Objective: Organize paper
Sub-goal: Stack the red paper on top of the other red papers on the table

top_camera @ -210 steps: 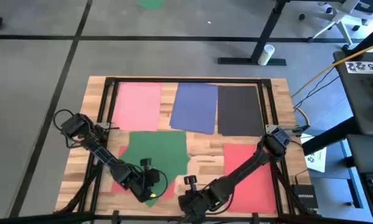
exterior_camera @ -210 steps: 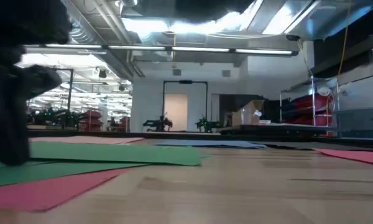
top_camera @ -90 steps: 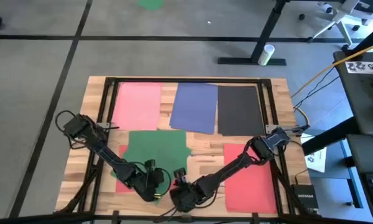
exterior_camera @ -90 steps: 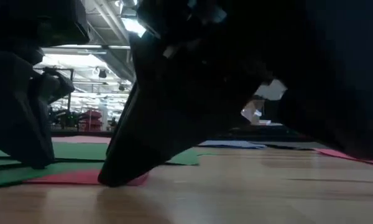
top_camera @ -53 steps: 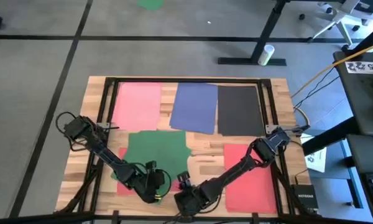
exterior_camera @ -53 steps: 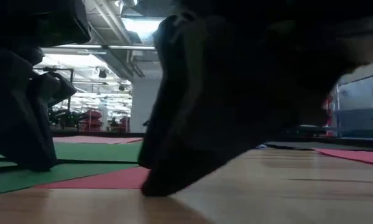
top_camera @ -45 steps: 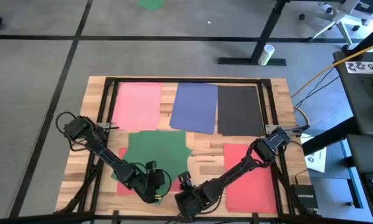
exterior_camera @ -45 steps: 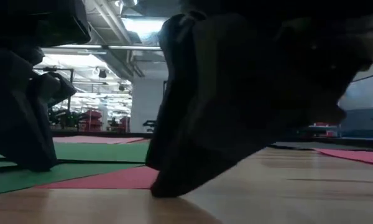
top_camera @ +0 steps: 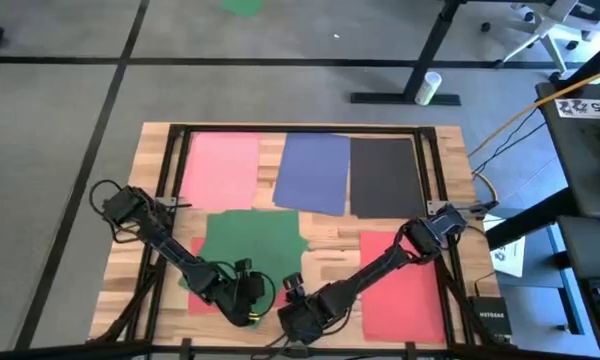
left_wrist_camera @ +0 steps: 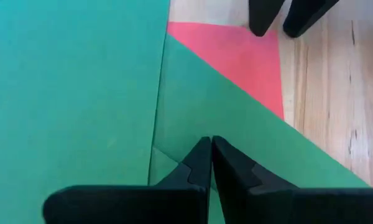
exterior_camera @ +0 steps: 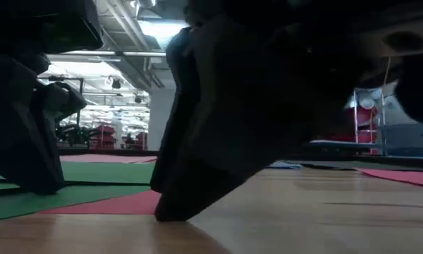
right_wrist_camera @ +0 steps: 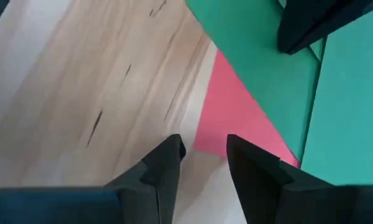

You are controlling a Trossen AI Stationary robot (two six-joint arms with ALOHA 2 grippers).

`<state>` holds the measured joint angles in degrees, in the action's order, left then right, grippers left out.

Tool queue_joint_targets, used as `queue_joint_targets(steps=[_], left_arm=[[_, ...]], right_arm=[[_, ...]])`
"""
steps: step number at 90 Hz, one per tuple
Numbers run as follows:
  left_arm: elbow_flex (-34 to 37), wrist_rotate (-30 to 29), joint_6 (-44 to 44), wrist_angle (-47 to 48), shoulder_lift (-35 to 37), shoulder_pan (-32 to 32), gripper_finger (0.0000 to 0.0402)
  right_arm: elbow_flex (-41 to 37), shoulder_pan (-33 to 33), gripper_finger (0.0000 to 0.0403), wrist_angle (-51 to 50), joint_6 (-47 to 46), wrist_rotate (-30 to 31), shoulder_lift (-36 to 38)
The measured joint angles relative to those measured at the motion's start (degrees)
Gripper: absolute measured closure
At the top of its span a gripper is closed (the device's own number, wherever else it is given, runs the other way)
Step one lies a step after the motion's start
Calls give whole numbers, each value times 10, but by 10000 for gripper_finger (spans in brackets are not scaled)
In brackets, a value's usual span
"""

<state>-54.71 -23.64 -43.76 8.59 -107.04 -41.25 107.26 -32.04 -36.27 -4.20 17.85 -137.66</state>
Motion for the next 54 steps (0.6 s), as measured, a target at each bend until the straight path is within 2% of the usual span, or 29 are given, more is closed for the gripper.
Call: queue_joint_targets(steps=[18, 35, 54], left_arm=[[1, 6, 21, -36, -1, -4, 402], [0, 5, 22, -31, -1, -14, 402], [0, 4, 20, -16, -1, -15, 402]], right_arm=[[0, 8, 278, 5, 2, 33, -2], [-1, 10, 279, 4, 12, 87, -4], [-2, 1, 279, 3, 12, 96, -4]])
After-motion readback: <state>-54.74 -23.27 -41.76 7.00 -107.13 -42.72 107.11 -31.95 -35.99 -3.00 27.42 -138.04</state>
